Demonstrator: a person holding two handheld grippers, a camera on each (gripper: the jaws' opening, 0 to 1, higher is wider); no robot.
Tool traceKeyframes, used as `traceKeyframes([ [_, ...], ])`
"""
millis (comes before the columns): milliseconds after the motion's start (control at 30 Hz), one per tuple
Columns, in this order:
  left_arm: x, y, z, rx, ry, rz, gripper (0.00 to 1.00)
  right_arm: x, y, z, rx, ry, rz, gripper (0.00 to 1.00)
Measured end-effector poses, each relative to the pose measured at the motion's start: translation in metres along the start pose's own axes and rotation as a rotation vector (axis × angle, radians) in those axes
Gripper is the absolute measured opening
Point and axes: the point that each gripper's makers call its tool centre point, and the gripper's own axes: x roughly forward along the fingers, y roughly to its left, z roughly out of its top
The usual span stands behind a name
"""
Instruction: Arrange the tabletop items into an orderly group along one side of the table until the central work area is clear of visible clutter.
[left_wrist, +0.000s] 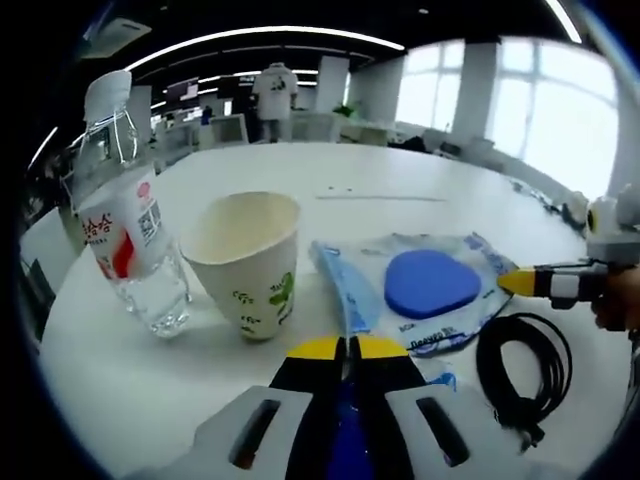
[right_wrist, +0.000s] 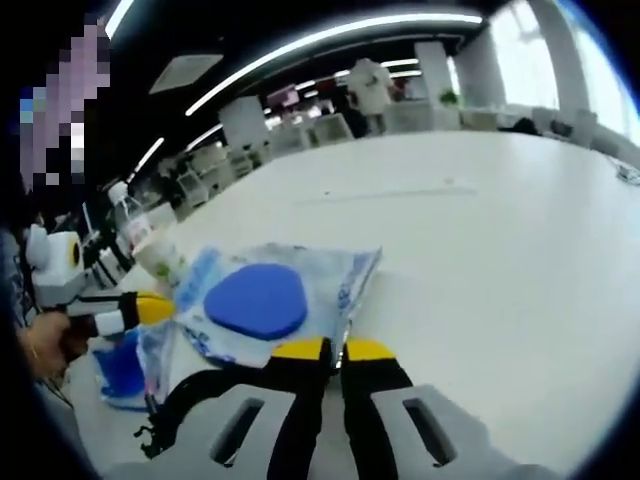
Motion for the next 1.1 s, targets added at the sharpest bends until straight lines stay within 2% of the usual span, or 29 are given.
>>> traceKeyframes([
  [100,-0.003,0.000,0.001,0.034,-0.011,0.007,0.09,-0.003,0.001,0.005,0.049,-0.036,0.006,0.21],
  [233,-0.008,-0.002,0.002,0.040,-0.012,-0.005,0.17,-0.011,0.002,0.009,0.016,-0.047,-0.014,0.35],
  [333,-0.015,-0.007,0.011,0.056,-0.057,-0.040,0.25,-0.017,0.005,0.009,0.014,-0.041,-0.014,0.44],
  [533,-0.025,-0.016,0.018,0.096,-0.090,-0.087,0.36,-0.031,0.018,0.006,-0.021,-0.025,0.018,0.53],
  [733,-0.036,-0.023,0.021,0.123,-0.115,-0.116,0.47,-0.045,0.033,-0.001,-0.028,-0.001,0.050,0.56],
  [933,-0.049,-0.034,0.023,0.147,-0.127,-0.155,0.58,-0.053,0.041,-0.010,-0.039,0.031,0.052,0.56],
  [1000,-0.055,-0.039,0.026,0.157,-0.153,-0.171,0.59,-0.055,0.043,-0.014,-0.044,0.044,0.056,0.55],
  [1100,-0.060,-0.044,0.022,0.205,-0.142,-0.173,0.61,-0.056,0.046,-0.021,-0.034,0.058,0.058,0.55],
])
